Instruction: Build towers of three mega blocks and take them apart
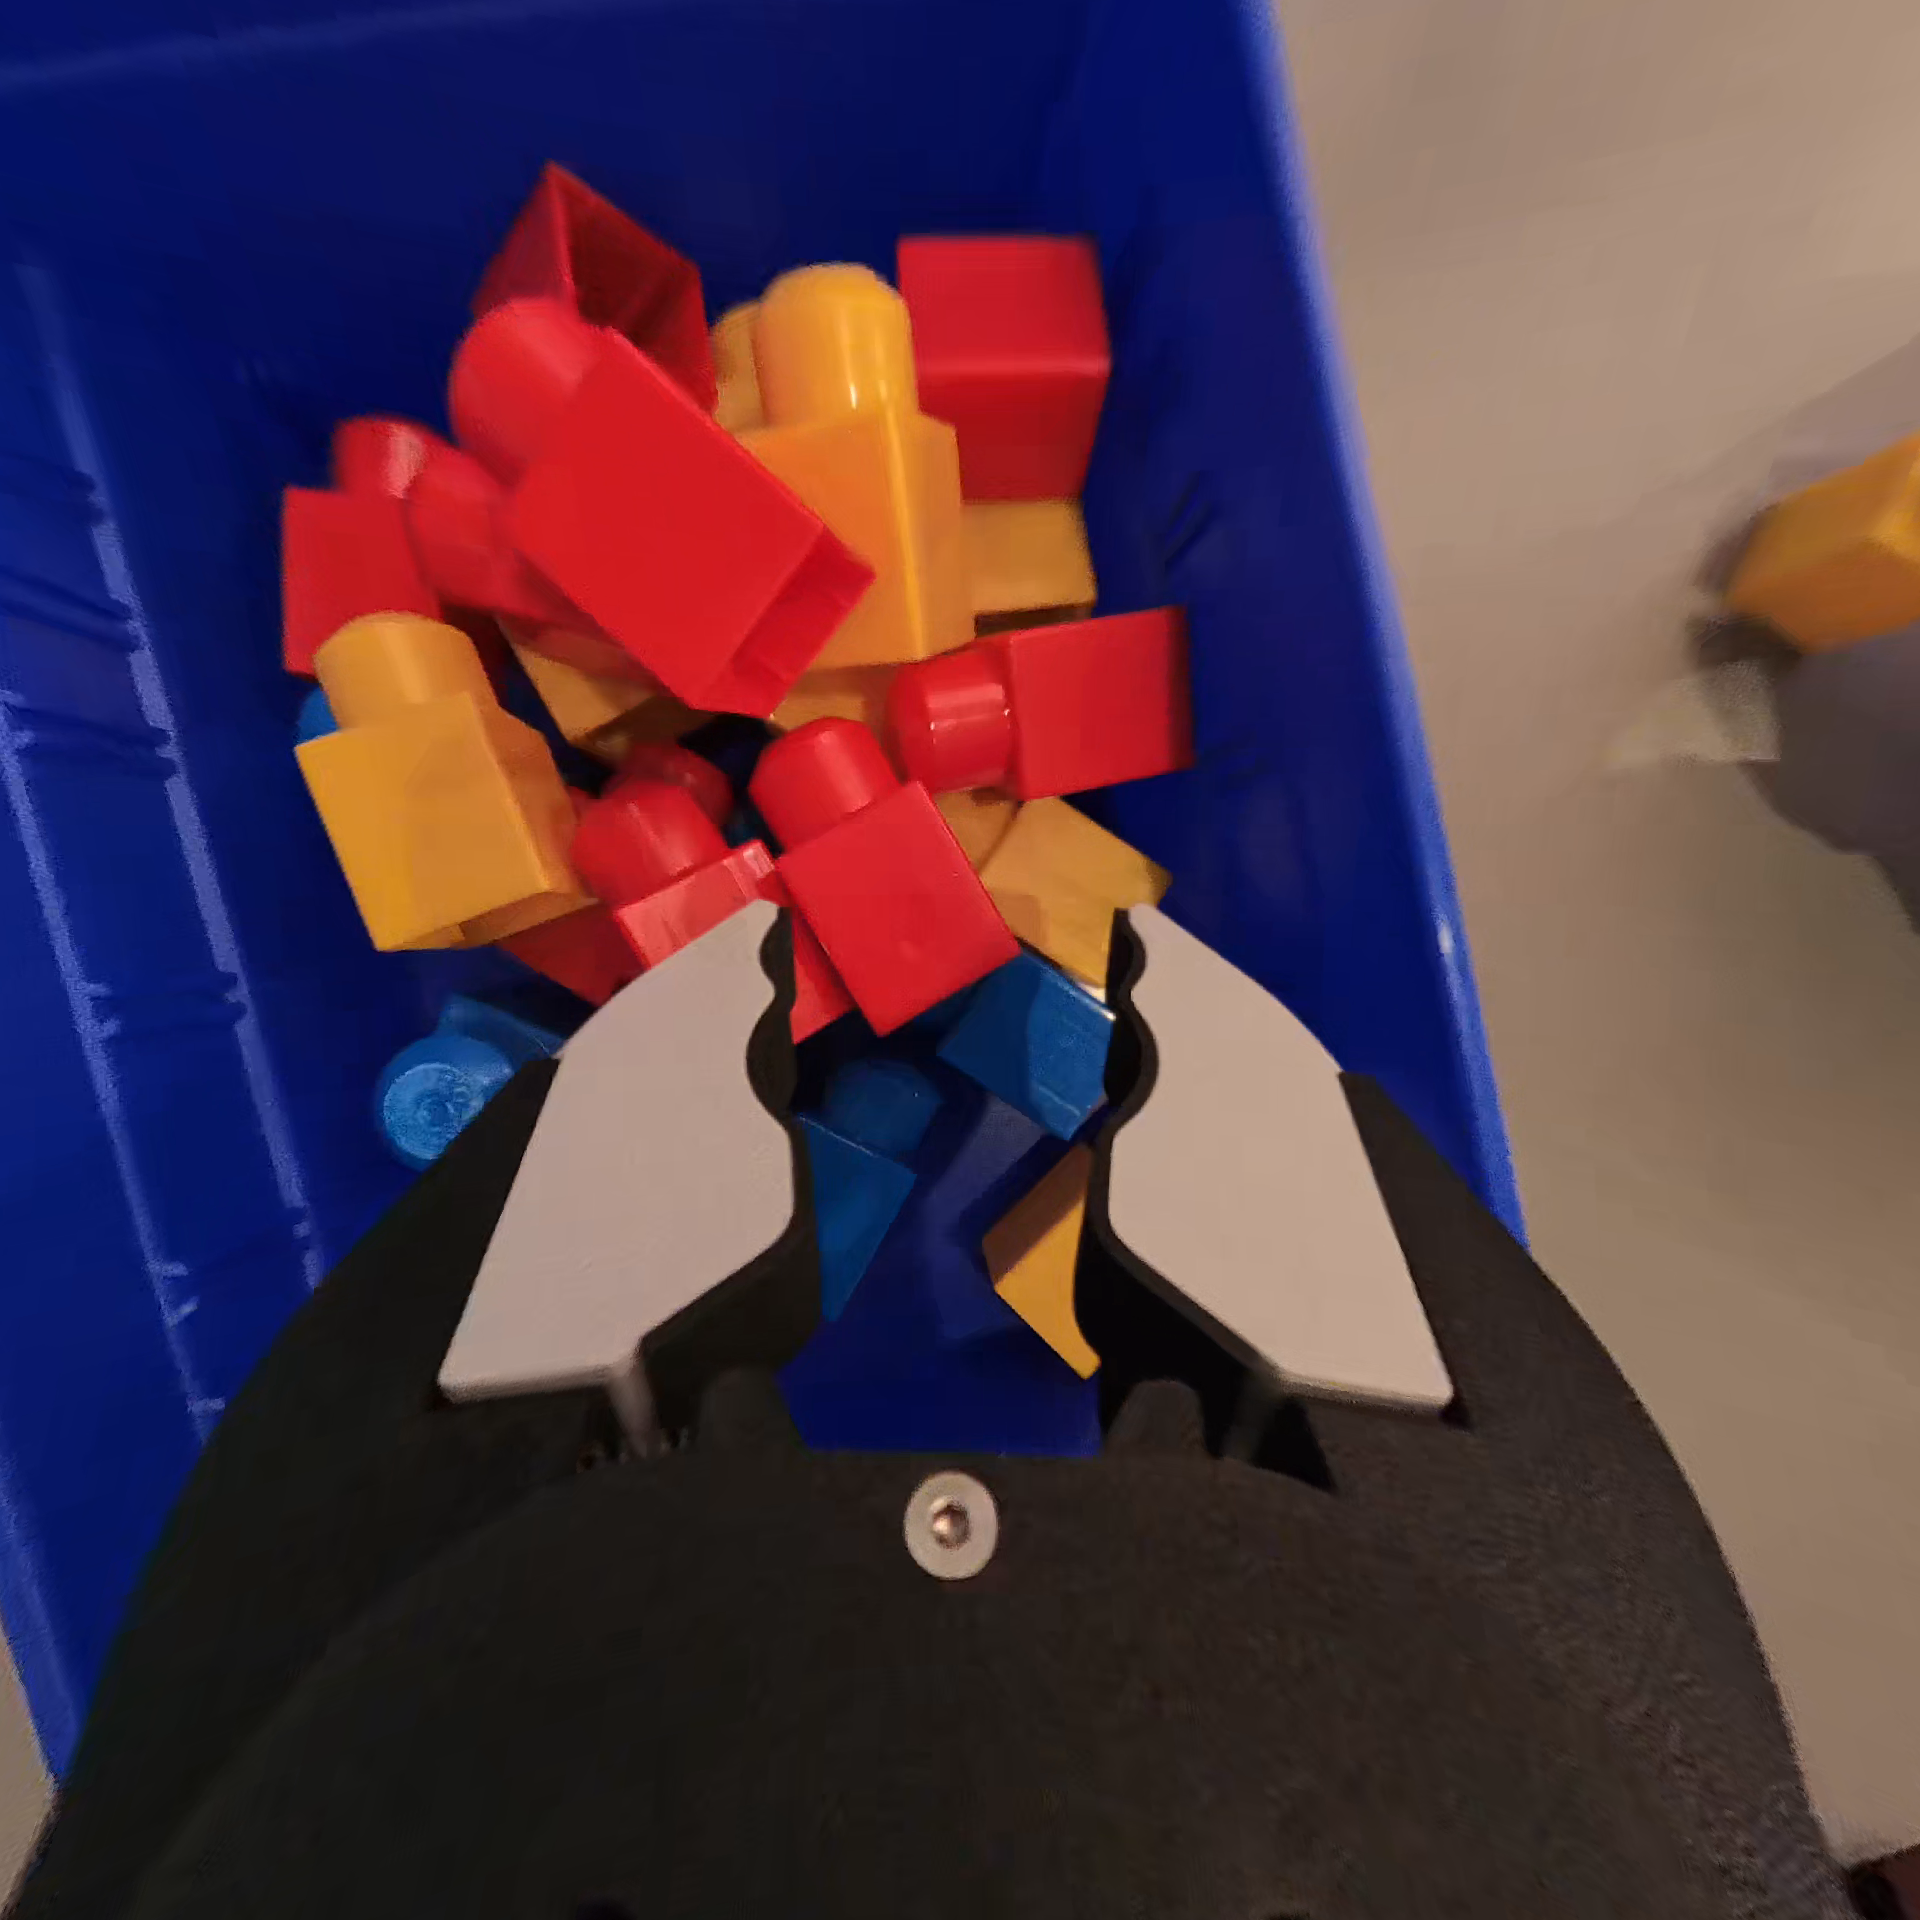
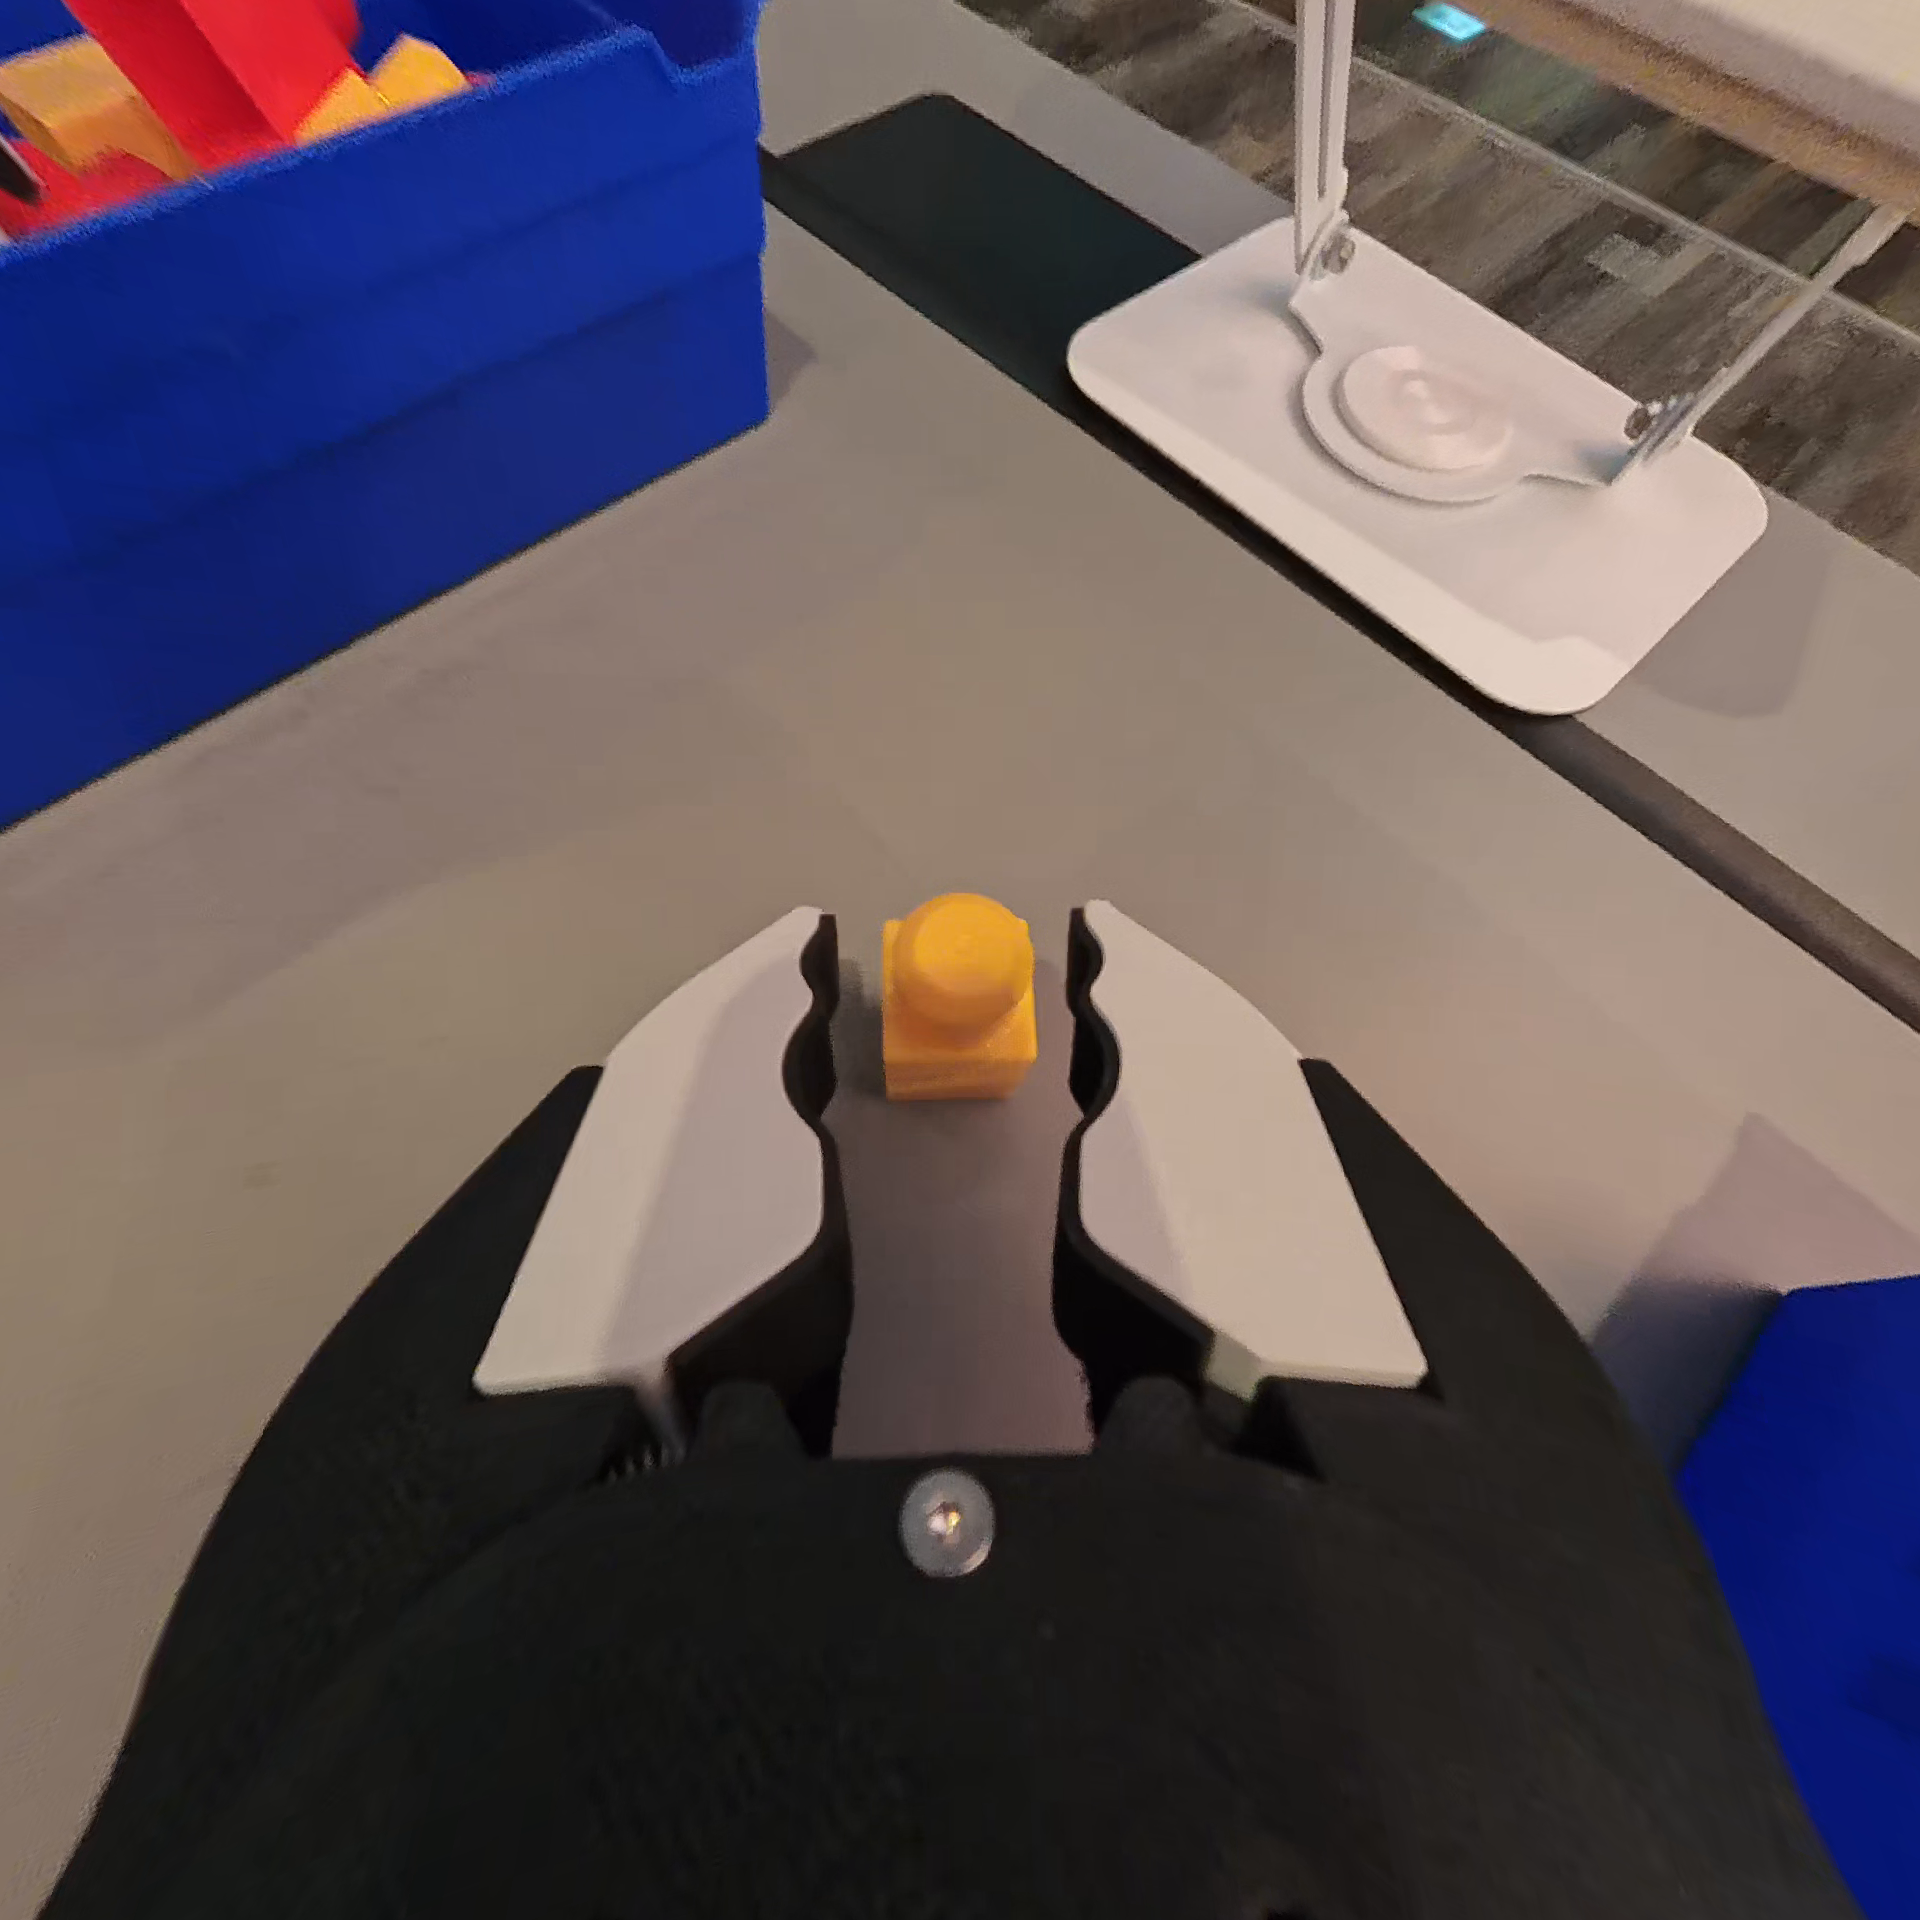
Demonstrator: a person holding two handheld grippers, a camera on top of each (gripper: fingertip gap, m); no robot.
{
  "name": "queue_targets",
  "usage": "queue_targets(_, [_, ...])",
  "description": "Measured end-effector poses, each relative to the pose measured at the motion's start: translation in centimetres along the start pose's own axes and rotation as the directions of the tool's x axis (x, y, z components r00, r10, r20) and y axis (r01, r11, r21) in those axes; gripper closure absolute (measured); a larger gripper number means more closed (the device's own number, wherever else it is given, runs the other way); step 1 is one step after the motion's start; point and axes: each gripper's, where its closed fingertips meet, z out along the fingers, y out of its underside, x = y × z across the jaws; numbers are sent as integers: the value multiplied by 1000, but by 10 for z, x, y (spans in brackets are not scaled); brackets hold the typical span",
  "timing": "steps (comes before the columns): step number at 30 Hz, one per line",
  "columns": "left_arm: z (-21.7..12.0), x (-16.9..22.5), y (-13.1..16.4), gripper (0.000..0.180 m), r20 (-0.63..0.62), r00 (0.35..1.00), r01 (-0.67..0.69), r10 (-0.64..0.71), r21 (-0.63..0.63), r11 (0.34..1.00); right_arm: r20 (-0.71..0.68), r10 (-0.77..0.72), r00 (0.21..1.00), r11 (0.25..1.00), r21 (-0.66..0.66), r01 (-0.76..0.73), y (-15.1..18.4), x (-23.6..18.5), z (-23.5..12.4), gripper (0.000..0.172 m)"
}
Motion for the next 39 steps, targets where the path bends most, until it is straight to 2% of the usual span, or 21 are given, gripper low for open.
queue_targets(1, [5, -2, 4, 121, 38, 999, -12, 14, -51, 999, 10, 0, 1000, 1000, 6, 0, -2, -2, -2, 129])
queue_targets(5, [19, -14, 13, 134, 183, 977, -78, 112, -184, 980, 49, -11, 999, 1000, 18, 10, -10, -9, -7, 129])
queue_targets(9, [18, -22, 9, 135, 247, 952, -131, 181, -204, 970, 99, -50, 994, 998, 54, 45, -21, -20, -15, 129])
queue_targets(13, [-12, -28, 2, 136, 269, 949, -141, 164, -102, 985, 223, -150, 963, 979, 172, 112, -46, -50, -33, 129])
queue_targets(15, [-37, -8, -6, 136, 174, 972, -162, 155, 26, 987, 390, -166, 906, 967, 243, 73, -59, -82, -48, 129])
queue_targets(17, [-67, 48, -16, 136, -83, 971, -203, 226, 219, 954, 607, -151, 780, 957, 289, -40, -72, -118, -72, 128])
queue_targets(19, [-105, 117, -15, 136, -333, 852, -253, 403, 413, 875, 760, -122, 638, 937, 300, -179, -86, -140, -98, 127])
queue_targets(20, [-120, 143, -10, 137, -393, 781, -274, 484, 481, 833, 810, -109, 576, 921, 300, -248, -93, -145, -110, 126])
queue_targets(22, [-135, 176, 4, 137, -426, 695, -327, 579, 530, 783, 865, -79, 496, 885, 289, -364, -106, -145, -128, 125])
queue_targets(24, [-141, 198, 15, 137, -436, 637, -375, 636, 546, 749, 885, -63, 462, 862, 281, -421, -113, -140, -137, 126])
queue_targets(27, [-144, 218, 19, 137, -448, 593, -388, 669, 569, 725, 892, -64, 447, 895, 250, -370, -108, -148, -138, 127])
queue_targets(28, [-140, 219, 20, 137, -439, 590, -409, 677, 561, 720, 911, -66, 407, 904, 227, -361, -105, -152, -143, 129])
queue_targets(29, [-138, 219, 20, 139, -430, 588, -422, 685, 559, 714, 924, -65, 378, 908, 212, -360, -105, -153, -147, 143])
queue_targets(30, [-138, 218, 18, 138, -426, 601, -410, 676, 561, 719, 916, -60, 396, 910, 214, -357, -105, -150, -145, 143])
queue_targets(32, [-136, 194, 5, 119, -336, 694, -416, 637, 536, 735, 873, -63, 484, 907, 252, -336, -107, -139, -140, 143])
queue_targets(34, [-138, 140, -17, 121, -142, 824, -411, 549, 518, 750, 773, -43, 633, 928, 266, -261, -104, -118, -126, 143])
queue_targets(35, [-138, 105, -27, 126, -44, 888, -374, 457, 506, 777, 673, -35, 739, 956, 238, -172, -93, -103, -110, 143])
queue_targets(37, [-127, 41, -29, 127, 63, 960, -274, 274, 421, 865, 398, -69, 915, 993, 115, 25, -64, -64, -78, 143])
queue_targets(38, [-117, 17, -24, 124, 85, 974, -227, 211, 362, 904, 268, -95, 959, 995, 44, 86, -51, -44, -66, 143])
queue_targets(39, [-104, -1, -16, 122, 98, 979, -198, 177, 298, 934, 194, -101, 976, 994, -27, 108, -38, -32, -57, 143])
